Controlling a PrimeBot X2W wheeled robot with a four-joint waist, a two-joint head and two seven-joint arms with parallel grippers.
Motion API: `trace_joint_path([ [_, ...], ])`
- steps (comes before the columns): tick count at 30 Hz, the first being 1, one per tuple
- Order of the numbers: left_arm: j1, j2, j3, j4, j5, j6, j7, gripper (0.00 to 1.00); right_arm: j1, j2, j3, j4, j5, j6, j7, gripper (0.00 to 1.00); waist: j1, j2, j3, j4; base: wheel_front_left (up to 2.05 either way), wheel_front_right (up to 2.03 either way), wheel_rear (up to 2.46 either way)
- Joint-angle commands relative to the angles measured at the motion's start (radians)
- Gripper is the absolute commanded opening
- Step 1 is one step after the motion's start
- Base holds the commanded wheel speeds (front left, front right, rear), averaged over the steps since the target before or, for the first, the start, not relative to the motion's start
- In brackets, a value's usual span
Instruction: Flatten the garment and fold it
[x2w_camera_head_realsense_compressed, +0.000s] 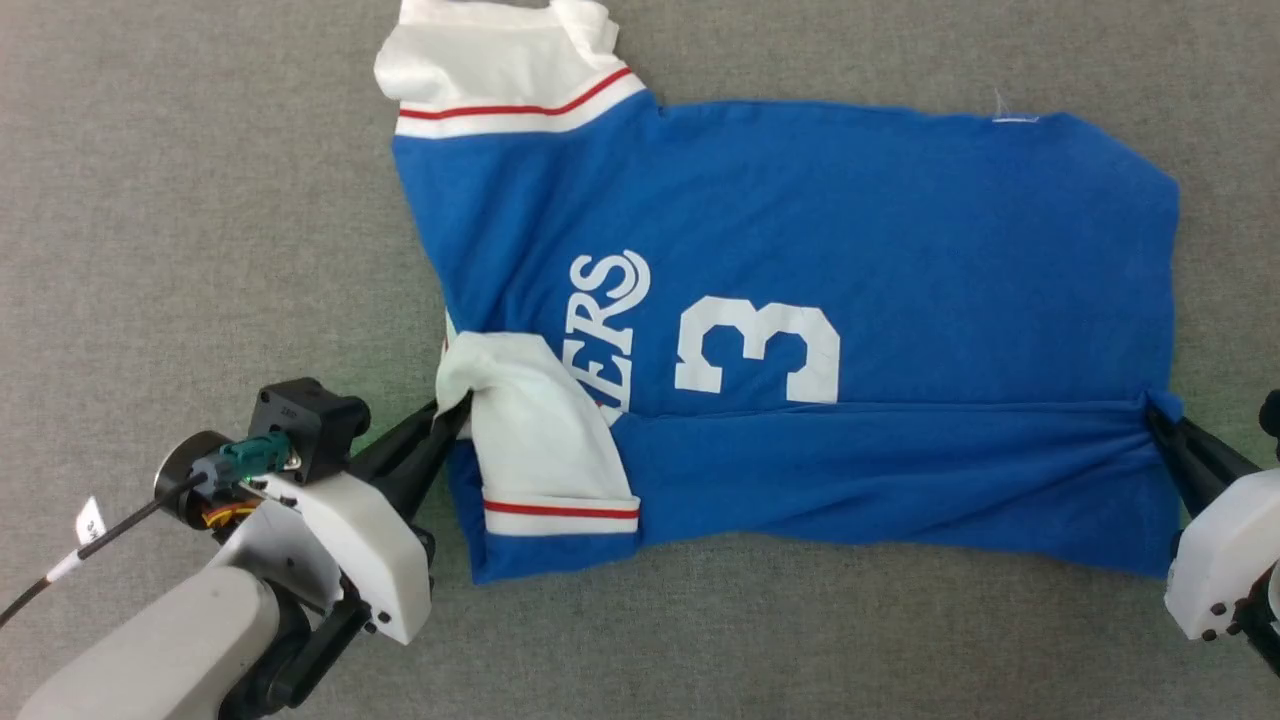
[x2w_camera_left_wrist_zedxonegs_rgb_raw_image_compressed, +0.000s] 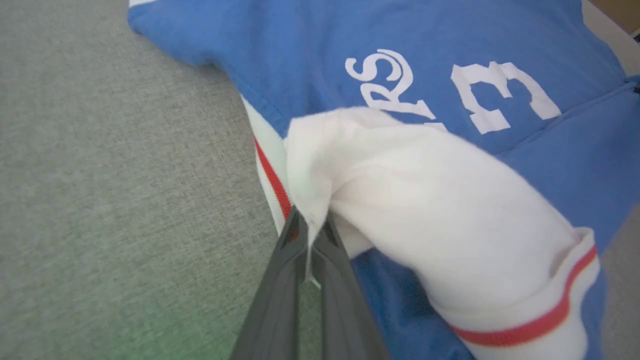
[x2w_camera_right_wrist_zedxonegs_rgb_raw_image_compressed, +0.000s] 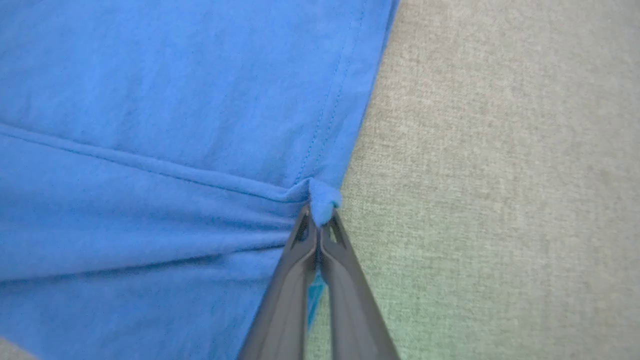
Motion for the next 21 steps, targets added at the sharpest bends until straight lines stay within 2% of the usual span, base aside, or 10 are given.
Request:
trace_joint_path([
  [1, -0.005, -0.007, -0.008, 0.012, -0.008, -0.002, 0.011, 0.17, -0.006, 0.008, 0.012, 0.014, 0.003, -0.001, 0.007, 1.00, 0.0000, -0.0001, -0.011, 0.000, 0.00, 0.00, 0.00],
  [3, -0.001, -0.016, -0.002, 0.011, -0.021, 0.004, 0.006, 0.44, -0.008, 0.013, 0.013, 0.015, 0.004, -0.001, 0.002, 1.00, 0.0000, -0.0001, -0.024, 0.000, 0.00, 0.00, 0.00],
  [4, 0.003, -0.020, 0.002, 0.008, -0.028, 0.007, 0.002, 0.81, -0.007, 0.016, 0.014, 0.014, 0.005, -0.001, 0.000, 1.00, 0.0000, -0.0001, -0.032, 0.001, 0.00, 0.00, 0.00],
  [5, 0.007, -0.025, 0.007, 0.004, -0.035, 0.009, -0.006, 1.00, -0.006, 0.019, 0.013, 0.012, 0.007, -0.001, -0.003, 1.00, 0.0000, -0.0001, -0.040, 0.001, 0.00, 0.00, 0.00],
  [9, 0.043, -0.044, 0.039, -0.019, -0.080, 0.027, -0.051, 1.00, 0.007, 0.027, 0.007, -0.010, 0.015, -0.001, -0.018, 1.00, 0.0000, -0.0001, -0.082, 0.002, 0.00, 0.00, 0.00],
  [13, 0.106, -0.036, 0.079, -0.059, -0.097, 0.067, -0.122, 1.00, 0.039, 0.051, -0.034, -0.062, 0.009, -0.001, -0.053, 1.00, 0.0000, -0.0001, -0.128, 0.008, 0.00, 0.00, 0.00],
  [17, 0.192, -0.024, 0.138, -0.115, -0.079, 0.149, -0.240, 1.00, 0.089, 0.104, -0.096, -0.124, -0.029, -0.001, -0.118, 1.00, 0.0000, -0.0001, -0.164, 0.019, 0.00, 0.00, 0.00],
  [21, 0.278, -0.035, 0.202, -0.168, 0.001, 0.247, -0.307, 1.00, 0.140, 0.195, -0.155, -0.190, -0.120, -0.001, -0.239, 1.00, 0.0000, -0.0001, -0.193, 0.030, 0.00, 0.00, 0.00],
])
